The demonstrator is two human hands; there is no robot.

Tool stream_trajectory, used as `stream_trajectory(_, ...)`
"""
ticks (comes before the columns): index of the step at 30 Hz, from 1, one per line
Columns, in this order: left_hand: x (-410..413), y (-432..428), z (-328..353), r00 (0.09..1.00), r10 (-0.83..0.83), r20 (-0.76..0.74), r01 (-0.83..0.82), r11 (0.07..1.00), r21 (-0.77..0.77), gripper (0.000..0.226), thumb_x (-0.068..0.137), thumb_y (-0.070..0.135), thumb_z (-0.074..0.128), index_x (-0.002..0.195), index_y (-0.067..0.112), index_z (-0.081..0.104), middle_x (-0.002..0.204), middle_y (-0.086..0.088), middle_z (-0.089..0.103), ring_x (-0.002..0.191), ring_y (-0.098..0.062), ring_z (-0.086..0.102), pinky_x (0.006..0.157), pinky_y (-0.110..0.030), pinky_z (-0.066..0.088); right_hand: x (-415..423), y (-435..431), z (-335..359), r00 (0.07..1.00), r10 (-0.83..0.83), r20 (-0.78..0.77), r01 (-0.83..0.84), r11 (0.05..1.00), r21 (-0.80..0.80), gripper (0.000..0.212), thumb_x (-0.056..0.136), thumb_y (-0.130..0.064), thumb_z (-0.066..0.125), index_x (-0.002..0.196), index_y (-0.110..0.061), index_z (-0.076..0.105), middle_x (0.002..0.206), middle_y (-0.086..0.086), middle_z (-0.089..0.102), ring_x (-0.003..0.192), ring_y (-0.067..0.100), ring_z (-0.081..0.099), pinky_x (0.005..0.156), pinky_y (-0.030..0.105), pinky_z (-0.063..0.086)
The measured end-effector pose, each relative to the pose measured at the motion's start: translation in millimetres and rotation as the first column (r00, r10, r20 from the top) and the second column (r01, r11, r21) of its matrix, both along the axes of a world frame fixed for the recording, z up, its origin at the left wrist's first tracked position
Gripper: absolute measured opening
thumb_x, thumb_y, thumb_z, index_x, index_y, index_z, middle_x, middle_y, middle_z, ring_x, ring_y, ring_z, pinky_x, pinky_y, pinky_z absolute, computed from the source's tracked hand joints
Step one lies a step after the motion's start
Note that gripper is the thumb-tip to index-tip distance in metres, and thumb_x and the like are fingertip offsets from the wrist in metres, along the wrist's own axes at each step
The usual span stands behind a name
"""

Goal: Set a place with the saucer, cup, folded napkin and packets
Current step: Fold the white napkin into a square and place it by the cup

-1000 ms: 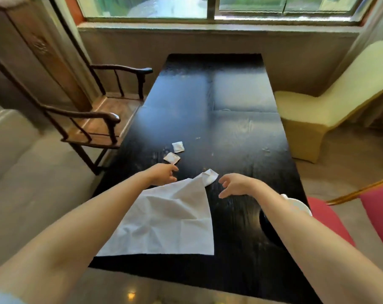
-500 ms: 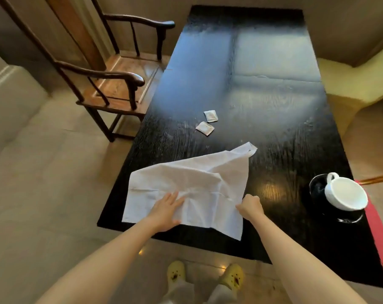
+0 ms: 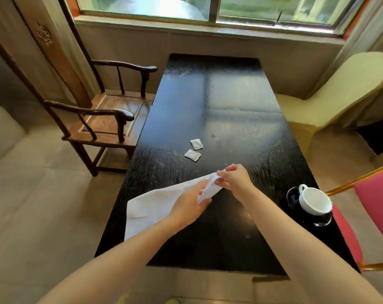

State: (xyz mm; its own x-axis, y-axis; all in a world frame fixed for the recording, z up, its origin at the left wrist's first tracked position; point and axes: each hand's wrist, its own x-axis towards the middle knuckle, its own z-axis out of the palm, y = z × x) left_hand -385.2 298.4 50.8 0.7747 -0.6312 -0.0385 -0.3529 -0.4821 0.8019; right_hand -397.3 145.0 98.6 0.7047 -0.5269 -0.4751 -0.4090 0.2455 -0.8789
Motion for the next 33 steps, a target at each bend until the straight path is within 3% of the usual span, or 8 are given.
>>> stream_trajectory(3,22.9,-1.5,43.2,0.968,0.212,0.138,-0.181,0.962,-0.206,0.027,0.089,0.022,0.055,0.114,0.018,0.064,0.108,-0.007,0.071,0.099,-0.026,0.065,0.083,-0.036,0.051,9.1,-0.9,46.9,0.995,0.046,0.092,-0.045,0.999,-0.007,0.034,0.085,0.011,0.053,0.118,0.007,0.046,0.098,0.023,0.051,0.067,0.020,0.057,0.048,0.023,0.056)
stream_trajectory(11,77.4,-8.7,180.9,0.871,0.224,0.438,-0.060,0.932,-0.357,0.030,0.089,0.029,0.053,0.101,0.008,0.071,0.095,-0.011,0.074,0.083,-0.022,0.067,0.071,-0.016,0.049,17.8,-18.1,162.1,0.922,0.291,0.255,-0.294,0.956,-0.028,0.026,0.090,0.012,0.036,0.112,0.013,0.051,0.083,0.025,0.061,0.064,0.023,0.067,0.056,0.025,0.060)
stream_trajectory(13,85.1,-14.7,211.9,0.826,0.212,0.522,-0.031,0.942,-0.334,0.028,0.091,0.026,0.055,0.096,0.004,0.071,0.086,-0.014,0.072,0.072,-0.022,0.062,0.060,-0.002,0.038,15.2,-25.6,186.5,0.879,0.384,0.283,-0.355,0.923,-0.150,0.025,0.088,0.009,0.049,0.111,0.018,0.053,0.083,0.022,0.064,0.063,0.019,0.068,0.061,0.024,0.060)
stream_trajectory(15,86.9,-21.6,242.8,0.804,0.155,0.575,0.013,0.961,-0.278,0.032,0.091,0.027,0.055,0.086,-0.001,0.069,0.076,-0.016,0.068,0.064,-0.023,0.056,0.056,-0.004,0.036,12.6,-32.4,206.1,0.849,0.477,0.229,-0.387,0.854,-0.346,0.025,0.085,-0.002,0.063,0.103,0.014,0.060,0.078,0.016,0.066,0.057,0.012,0.068,0.057,0.020,0.059)
stream_trajectory(20,88.4,-31.0,312.1,0.724,0.087,0.684,0.061,0.980,-0.189,0.031,0.090,0.026,0.056,0.086,-0.001,0.072,0.077,-0.019,0.068,0.067,-0.027,0.057,0.058,-0.008,0.032,13.0,-47.9,217.5,0.887,0.461,0.033,-0.237,0.516,-0.823,0.021,0.081,-0.029,0.070,0.076,-0.008,0.067,0.071,0.001,0.058,0.065,0.016,0.054,0.054,0.018,0.044)
stream_trajectory(25,107.3,-25.7,339.7,0.770,0.118,0.627,-0.041,0.990,-0.136,0.040,0.090,0.032,0.056,0.080,-0.004,0.068,0.069,-0.018,0.058,0.062,-0.020,0.046,0.055,-0.015,0.030,5.4,-83.0,191.2,0.878,0.475,0.057,-0.258,0.570,-0.780,0.035,0.084,-0.033,0.066,0.091,0.001,0.071,0.097,0.013,0.059,0.086,0.026,0.055,0.069,0.023,0.046)
stream_trajectory(29,126.7,-9.6,329.9,0.863,0.178,0.473,-0.082,0.973,-0.215,0.028,0.086,0.029,0.062,0.062,0.015,0.063,0.047,0.014,0.050,0.044,-0.001,0.041,0.051,-0.015,0.031,-0.7,-111.5,162.5,0.883,0.468,-0.039,-0.357,0.615,-0.703,0.029,0.084,-0.033,0.066,0.080,-0.005,0.070,0.073,0.006,0.059,0.063,0.017,0.049,0.060,0.028,0.039)
stream_trajectory(33,138.6,7.8,320.5,0.889,0.275,0.365,-0.158,0.935,-0.318,0.023,0.085,0.030,0.064,0.070,0.014,0.067,0.051,0.016,0.055,0.049,-0.001,0.043,0.058,-0.021,0.035,-5.0,-125.1,142.4,0.894,0.431,-0.123,-0.367,0.547,-0.752,0.026,0.087,-0.032,0.063,0.065,-0.017,0.062,0.066,0.003,0.056,0.063,0.016,0.048,0.059,0.027,0.036)
